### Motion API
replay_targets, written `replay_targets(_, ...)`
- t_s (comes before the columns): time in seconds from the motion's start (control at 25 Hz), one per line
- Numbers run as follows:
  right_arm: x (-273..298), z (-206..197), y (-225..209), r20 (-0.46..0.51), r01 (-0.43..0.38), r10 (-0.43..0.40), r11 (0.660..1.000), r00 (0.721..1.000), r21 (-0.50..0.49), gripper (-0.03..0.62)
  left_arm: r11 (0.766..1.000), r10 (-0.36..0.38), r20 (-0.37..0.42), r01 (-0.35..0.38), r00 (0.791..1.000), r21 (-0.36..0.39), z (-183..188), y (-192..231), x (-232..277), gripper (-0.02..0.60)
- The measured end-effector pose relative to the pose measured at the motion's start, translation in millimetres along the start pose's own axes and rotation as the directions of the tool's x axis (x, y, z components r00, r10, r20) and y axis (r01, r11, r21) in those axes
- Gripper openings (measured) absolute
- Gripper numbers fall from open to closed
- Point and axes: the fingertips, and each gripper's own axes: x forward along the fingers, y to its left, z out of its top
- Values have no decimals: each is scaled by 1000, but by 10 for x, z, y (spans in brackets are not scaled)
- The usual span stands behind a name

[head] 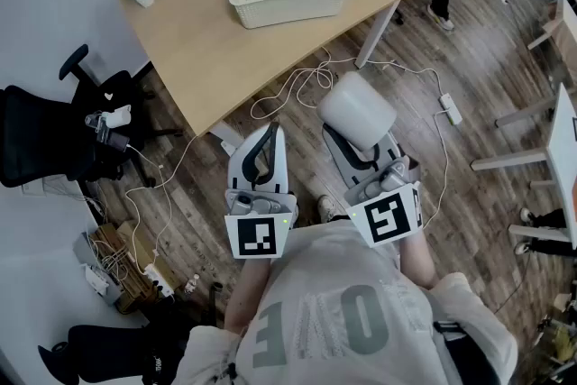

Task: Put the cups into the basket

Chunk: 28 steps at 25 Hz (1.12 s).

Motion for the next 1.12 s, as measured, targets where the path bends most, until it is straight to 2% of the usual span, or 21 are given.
replay_targets(0.4, 41, -40, -63, 11, -3, 2, 1000, 1000, 28, 32, 1000, 10, 17, -9, 1000, -21, -16, 39, 67, 8)
replay_targets(0.68, -39, -174, -245, 35, -12, 10, 999, 999, 51, 34, 1000, 23, 9, -24, 1000, 16, -17, -65, 172, 8)
replay_targets(0.84, -85, -288, -397, 48, -22, 19, 998, 999, 63, 34, 997, 60, -13, -60, 998, 47, -26, -123, 243, 8)
replay_targets(1.12, -263, -533, -647, 92, -69, 63, 996, 994, 65, 34, 986, 135, -5, -134, 991, 96, 63, -334, 389, 8)
